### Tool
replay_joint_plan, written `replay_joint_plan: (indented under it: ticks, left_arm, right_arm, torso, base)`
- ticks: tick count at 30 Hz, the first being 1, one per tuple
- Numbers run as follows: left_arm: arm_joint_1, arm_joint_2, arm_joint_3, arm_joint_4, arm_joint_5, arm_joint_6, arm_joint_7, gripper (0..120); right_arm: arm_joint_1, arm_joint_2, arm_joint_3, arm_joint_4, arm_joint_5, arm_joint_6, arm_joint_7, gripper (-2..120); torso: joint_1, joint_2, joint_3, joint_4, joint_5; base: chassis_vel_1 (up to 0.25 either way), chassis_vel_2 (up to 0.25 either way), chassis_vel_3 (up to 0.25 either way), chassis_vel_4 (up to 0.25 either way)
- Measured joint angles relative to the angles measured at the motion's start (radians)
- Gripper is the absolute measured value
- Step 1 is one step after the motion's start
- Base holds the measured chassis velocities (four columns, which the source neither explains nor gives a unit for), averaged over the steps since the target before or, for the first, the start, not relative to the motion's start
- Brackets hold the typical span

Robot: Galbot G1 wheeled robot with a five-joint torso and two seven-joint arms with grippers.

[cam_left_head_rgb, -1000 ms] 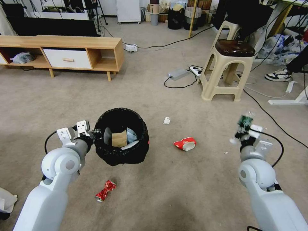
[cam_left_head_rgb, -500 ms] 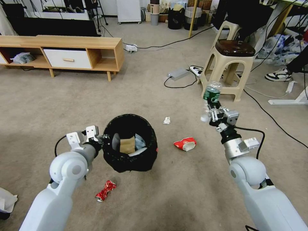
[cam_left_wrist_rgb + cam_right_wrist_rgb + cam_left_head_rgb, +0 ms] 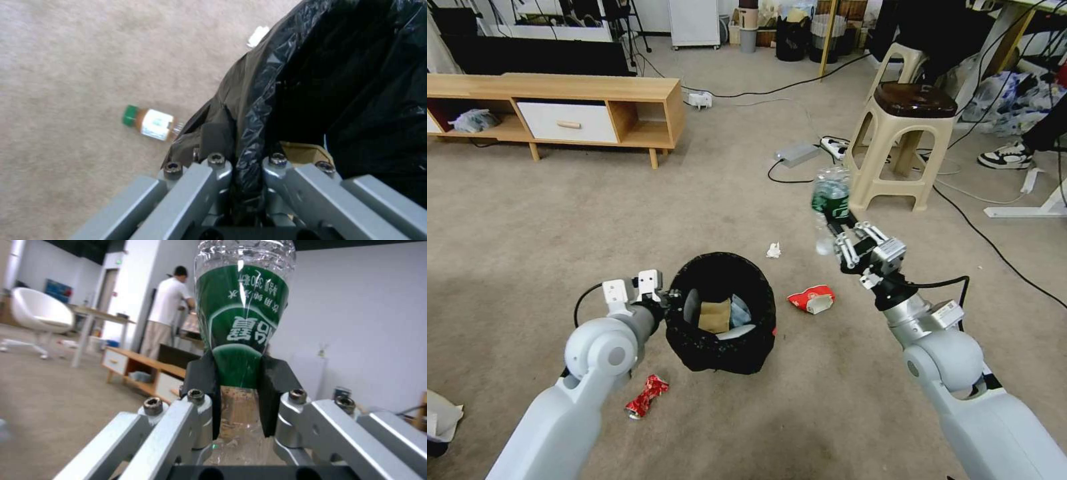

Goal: Pick up the trash bin and place the garbage on the floor into it.

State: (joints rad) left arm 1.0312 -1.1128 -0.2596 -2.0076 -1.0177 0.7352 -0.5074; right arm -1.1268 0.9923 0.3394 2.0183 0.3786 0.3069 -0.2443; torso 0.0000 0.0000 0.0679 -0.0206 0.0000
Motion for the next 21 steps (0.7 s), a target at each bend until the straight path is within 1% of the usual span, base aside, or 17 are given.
replay_joint_plan:
  ticks: [3, 4, 6, 7, 9, 10, 12, 14, 16, 20, 21]
  left_arm:
    - [-0.029, -0.005, 0.052, 0.019, -0.007, 0.0, 0.006, 0]
    - [-0.029, -0.005, 0.052, 0.019, -0.007, 0.0, 0.006, 0]
    - [-0.051, -0.007, 0.081, 0.03, -0.014, 0.0, 0.009, 0]
    - [-0.051, -0.007, 0.081, 0.03, -0.014, 0.0, 0.009, 0]
    - [-0.068, -0.01, 0.104, 0.042, -0.018, 0.0, 0.015, 0]
    - [-0.068, -0.01, 0.104, 0.042, -0.018, 0.0, 0.015, 0]
    - [-0.087, -0.012, 0.126, 0.057, -0.027, 0.0, 0.02, 0]
    - [-0.093, -0.013, 0.132, 0.062, -0.028, 0.0, 0.022, 0]
    - [-0.121, -0.022, 0.155, 0.086, -0.037, 0.0, 0.029, 0]
    - [-0.141, -0.032, 0.171, 0.102, -0.038, 0.0, 0.031, 0]
    - [-0.152, -0.041, 0.181, 0.11, -0.038, 0.0, 0.031, 0]
  right_arm:
    - [0.013, -0.017, -0.047, -0.001, 0.005, 0.007, -0.011, 16]
    - [0.013, -0.017, -0.047, -0.001, 0.005, 0.007, -0.011, 16]
    - [0.018, -0.029, -0.068, -0.001, 0.008, 0.008, -0.014, 16]
    - [0.018, -0.029, -0.068, -0.001, 0.008, 0.008, -0.014, 16]
    - [0.022, -0.041, -0.083, 0.002, 0.019, 0.007, -0.014, 16]
    - [0.022, -0.041, -0.083, 0.002, 0.019, 0.007, -0.014, 16]
    - [0.026, -0.052, -0.096, 0.002, 0.028, 0.006, -0.014, 16]
    - [0.027, -0.056, -0.099, 0.002, 0.03, 0.006, -0.014, 16]
    - [0.028, -0.074, -0.117, -0.004, 0.041, 0.003, -0.014, 16]
    - [0.025, -0.085, -0.125, -0.009, 0.046, 0.003, -0.014, 16]
    - [0.021, -0.091, -0.126, -0.011, 0.049, 0.002, -0.014, 16]
  torso:
    - [0.0, 0.0, 0.0, 0.0, 0.0]
    - [0.0, 0.0, 0.0, 0.0, 0.0]
    - [0.0, 0.0, 0.0, 0.0, 0.0001]
    - [0.0, 0.0, 0.0, 0.0, 0.0001]
    - [0.0, 0.0, 0.0, -0.0001, 0.0]
    - [0.0, 0.0, 0.0, -0.0001, 0.0]
    - [0.0, 0.0, 0.0, 0.0, 0.0001]
    - [0.0, 0.0, 0.0, 0.0, 0.0]
    - [0.0, 0.0, 0.0, 0.0, 0.0]
    - [0.0, 0.0, 0.0, 0.0, 0.0001]
    - [0.0, 0.0, 0.0, -0.0001, 0.0002]
  base:
    - [0.0, 0.0, 0.0, 0.0]
    - [0.0, 0.0, 0.0, 0.0]
    - [0.0, 0.0, 0.0, 0.0]
    - [0.0, 0.0, 0.0, 0.0]
    - [0.0, 0.0, 0.0, 0.0]
    - [0.0, 0.0, 0.0, 0.0]
    - [0.0, 0.0, 0.0, 0.0]
    - [0.0, 0.0, 0.0, 0.0]
    - [0.0, 0.0, 0.0, 0.0]
    - [0.0, 0.0, 0.0, 0.0]
    - [0.0, 0.0, 0.0, 0.0]
